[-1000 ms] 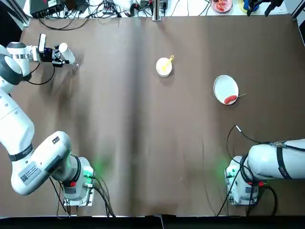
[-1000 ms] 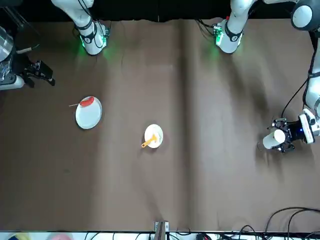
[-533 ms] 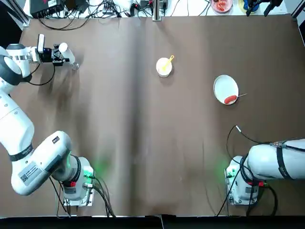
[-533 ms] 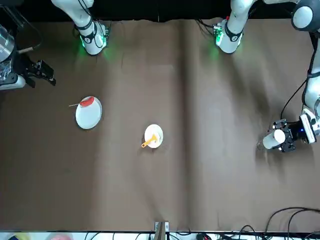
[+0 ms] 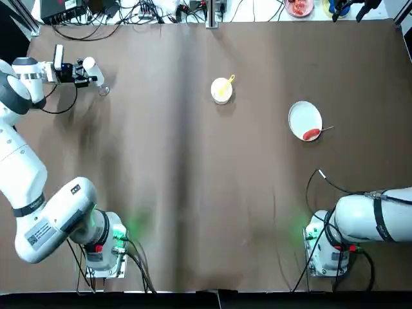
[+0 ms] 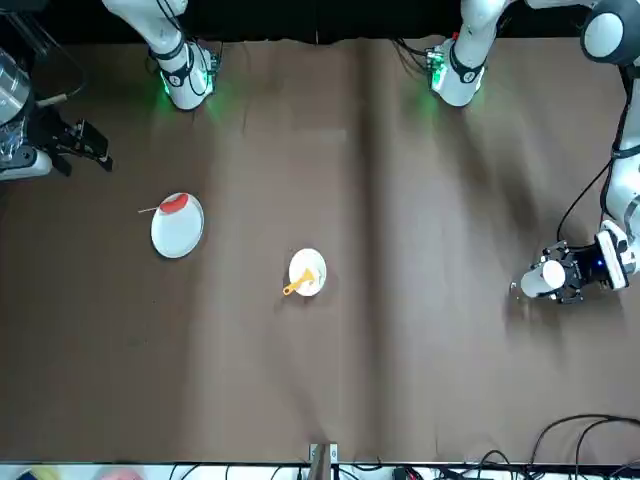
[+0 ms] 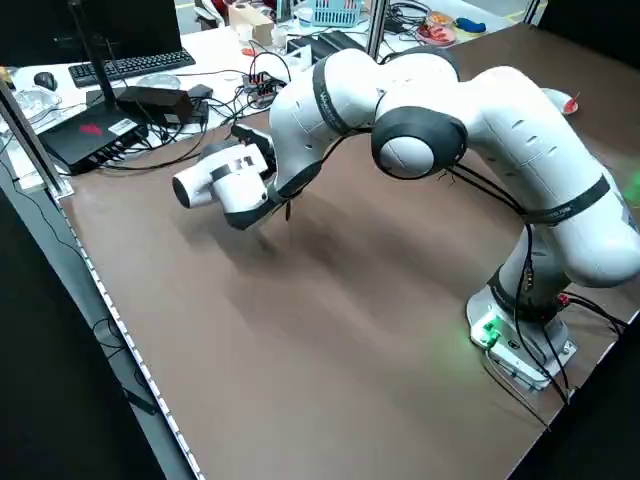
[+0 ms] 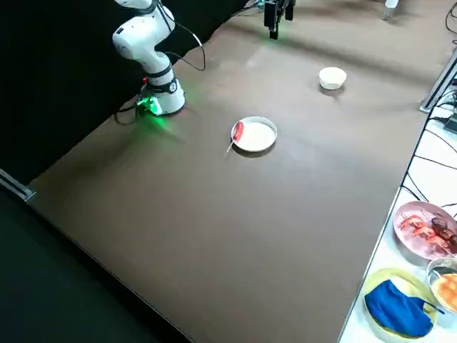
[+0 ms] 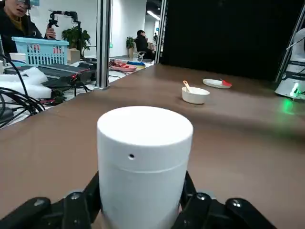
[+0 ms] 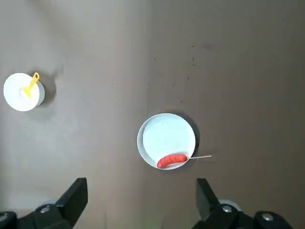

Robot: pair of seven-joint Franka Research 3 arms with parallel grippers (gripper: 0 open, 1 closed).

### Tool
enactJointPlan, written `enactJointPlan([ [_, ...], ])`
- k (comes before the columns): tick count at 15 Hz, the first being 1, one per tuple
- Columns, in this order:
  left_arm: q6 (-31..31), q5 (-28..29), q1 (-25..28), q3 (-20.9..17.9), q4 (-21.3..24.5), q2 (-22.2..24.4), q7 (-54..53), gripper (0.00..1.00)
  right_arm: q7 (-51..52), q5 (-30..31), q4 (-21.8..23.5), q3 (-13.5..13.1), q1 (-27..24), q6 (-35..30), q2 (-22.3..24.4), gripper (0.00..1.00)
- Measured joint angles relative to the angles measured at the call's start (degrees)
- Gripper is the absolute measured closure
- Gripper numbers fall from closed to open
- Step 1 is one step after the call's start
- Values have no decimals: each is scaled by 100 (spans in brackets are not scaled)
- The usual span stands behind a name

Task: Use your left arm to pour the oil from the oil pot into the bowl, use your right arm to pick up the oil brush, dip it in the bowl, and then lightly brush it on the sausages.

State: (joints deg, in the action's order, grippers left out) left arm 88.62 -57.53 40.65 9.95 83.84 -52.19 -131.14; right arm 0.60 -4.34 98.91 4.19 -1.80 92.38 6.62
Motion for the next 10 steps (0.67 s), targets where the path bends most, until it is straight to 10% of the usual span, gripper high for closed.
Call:
enactJointPlan([
  [10,1,223,-229,28,7,94,361,34,0,15,0,-16,2,132,0,0],
])
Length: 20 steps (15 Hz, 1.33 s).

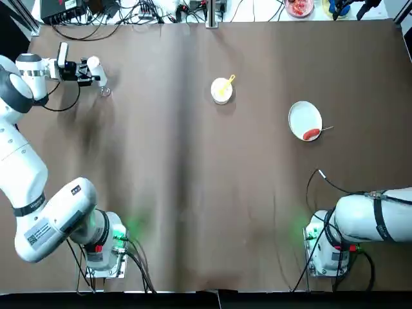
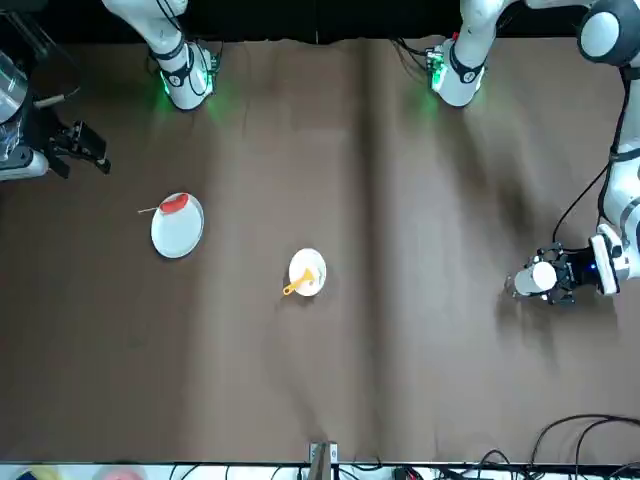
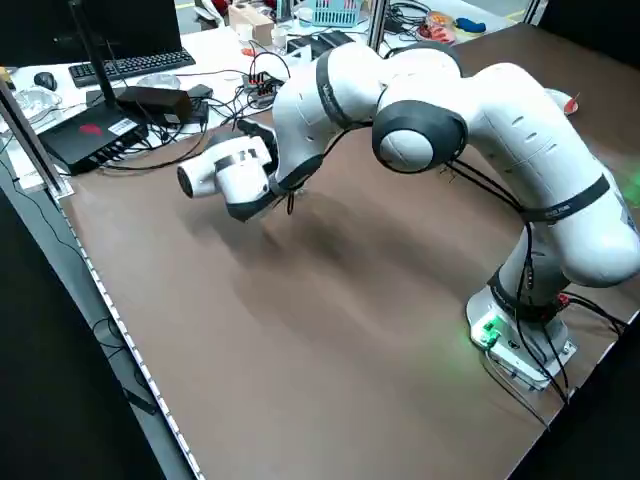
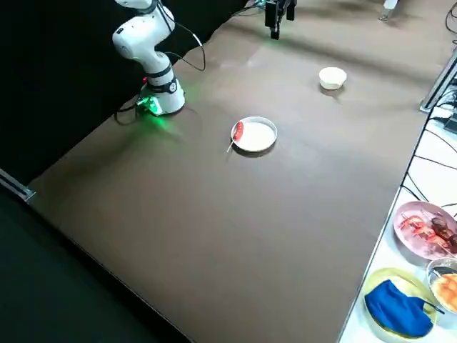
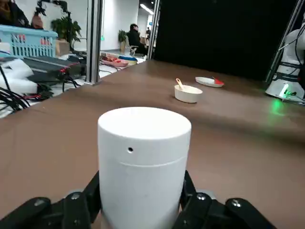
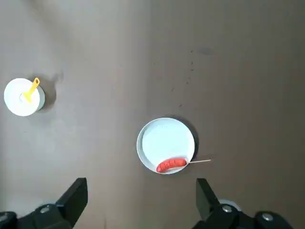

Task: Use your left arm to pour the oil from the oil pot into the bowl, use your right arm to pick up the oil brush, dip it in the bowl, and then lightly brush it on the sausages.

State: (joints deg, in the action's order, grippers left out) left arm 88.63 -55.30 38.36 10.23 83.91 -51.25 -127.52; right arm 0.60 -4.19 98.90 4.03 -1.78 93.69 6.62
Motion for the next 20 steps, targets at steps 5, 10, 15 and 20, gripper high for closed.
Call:
enactJointPlan([
  [5,264,199,-579,-1,-8,427,505,34,4,14,0,10,50,108,0,0],
  [10,695,527,-1148,-4,-4,874,1003,34,4,16,-2,15,168,118,0,0],
  [15,1174,647,-1578,-3,257,1293,1362,34,4,16,-2,13,168,117,0,0],
  [20,2184,654,-2374,9,1241,2111,1867,34,4,18,-2,8,167,117,0,0],
])
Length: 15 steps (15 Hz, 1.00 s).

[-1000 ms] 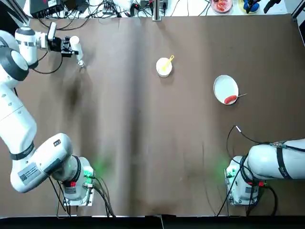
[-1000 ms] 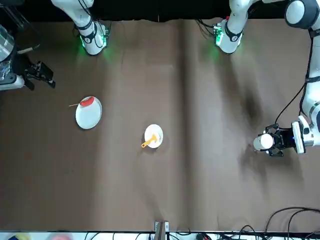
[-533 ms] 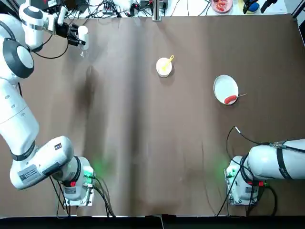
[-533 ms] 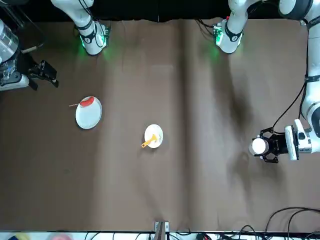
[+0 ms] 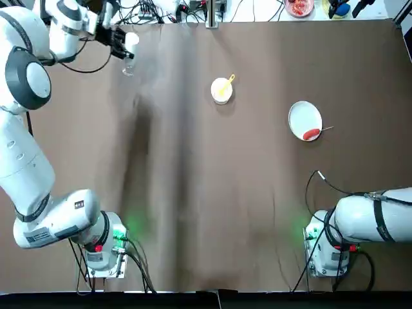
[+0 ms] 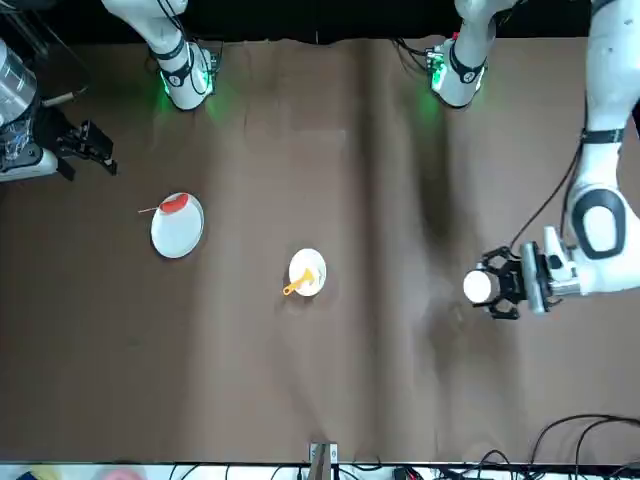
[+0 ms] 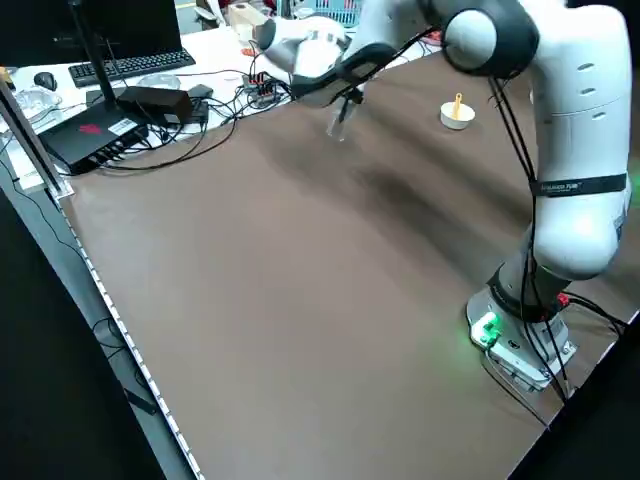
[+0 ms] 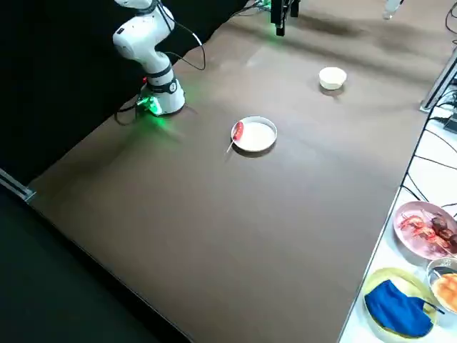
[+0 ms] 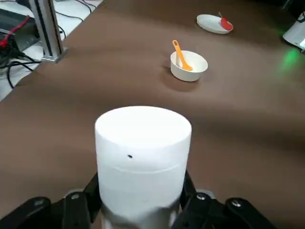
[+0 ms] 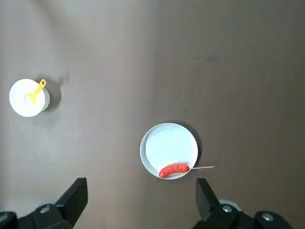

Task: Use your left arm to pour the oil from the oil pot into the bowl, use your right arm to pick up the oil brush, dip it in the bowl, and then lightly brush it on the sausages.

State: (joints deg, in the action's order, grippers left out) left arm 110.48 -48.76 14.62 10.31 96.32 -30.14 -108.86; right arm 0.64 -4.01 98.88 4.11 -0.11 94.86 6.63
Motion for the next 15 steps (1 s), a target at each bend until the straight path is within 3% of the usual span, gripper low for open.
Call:
enactJointPlan([
  [1,392,2,-403,-9,320,296,408,34,0,0,0,0,0,-3,0,0],
  [6,1225,38,-1148,-29,1061,872,709,35,0,1,-1,-3,-2,19,0,0],
  [11,2045,388,-2263,-53,1270,941,1422,35,0,1,-28,-19,-7,116,2,0],
  [15,2385,685,-2772,-108,1301,914,2106,35,0,1,-28,-13,-1,111,2,0],
])
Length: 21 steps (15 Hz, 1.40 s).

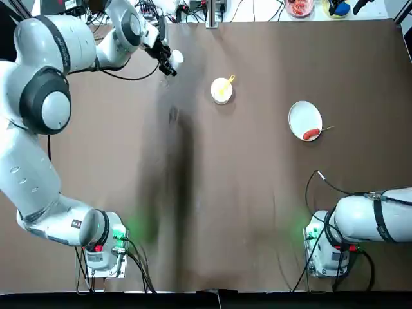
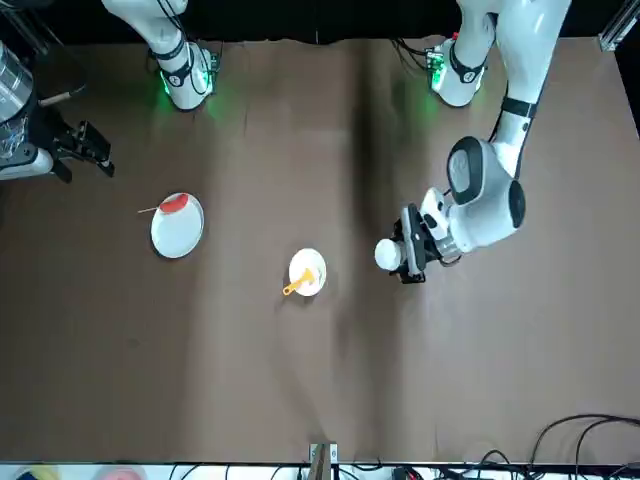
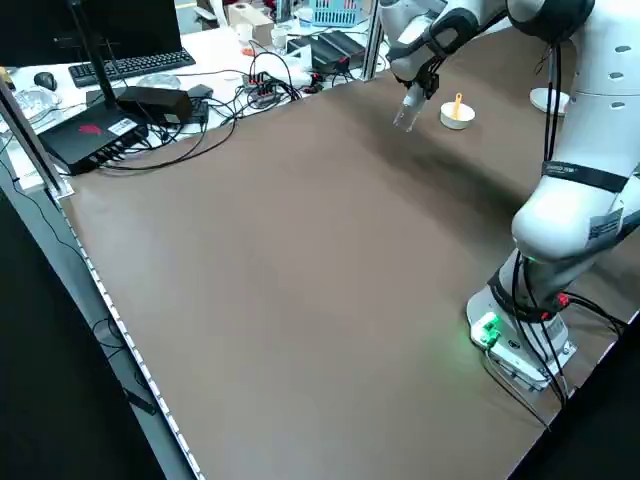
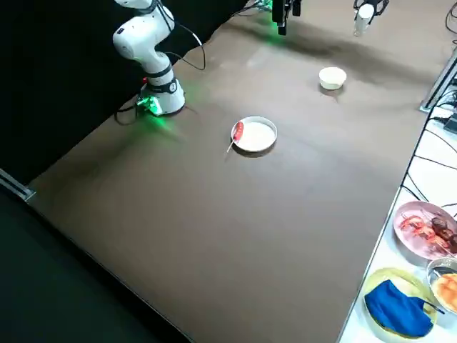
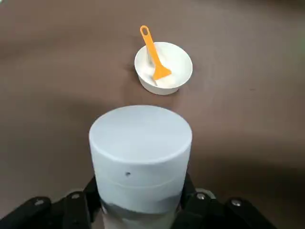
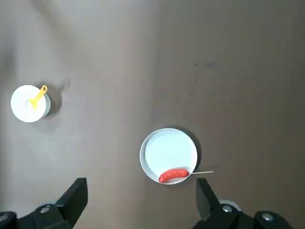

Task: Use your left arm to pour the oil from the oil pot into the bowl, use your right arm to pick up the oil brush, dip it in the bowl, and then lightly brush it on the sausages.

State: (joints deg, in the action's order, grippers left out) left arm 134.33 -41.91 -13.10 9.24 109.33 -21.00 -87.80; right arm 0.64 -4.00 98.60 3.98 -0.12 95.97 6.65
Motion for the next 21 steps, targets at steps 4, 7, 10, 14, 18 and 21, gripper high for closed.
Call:
enactJointPlan([
  [4,396,35,-763,-477,5,-115,387,35,0,0,0,1,0,21,0,0],
  [7,533,35,-1506,-1035,0,-191,759,35,0,0,-1,1,0,21,0,0],
  [10,543,43,-2565,-1861,-163,-268,1163,35,0,0,-1,1,0,20,3,0],
  [14,546,463,-3463,-2444,-458,-613,1366,35,0,0,-2,1,0,32,3,0],
  [18,562,1386,-3758,-2465,-882,-1042,2158,35,0,0,-2,1,0,33,3,0],
  [21,438,2038,-3877,-2459,-1176,-1248,2845,35,0,0,-2,2,0,30,3,0],
])
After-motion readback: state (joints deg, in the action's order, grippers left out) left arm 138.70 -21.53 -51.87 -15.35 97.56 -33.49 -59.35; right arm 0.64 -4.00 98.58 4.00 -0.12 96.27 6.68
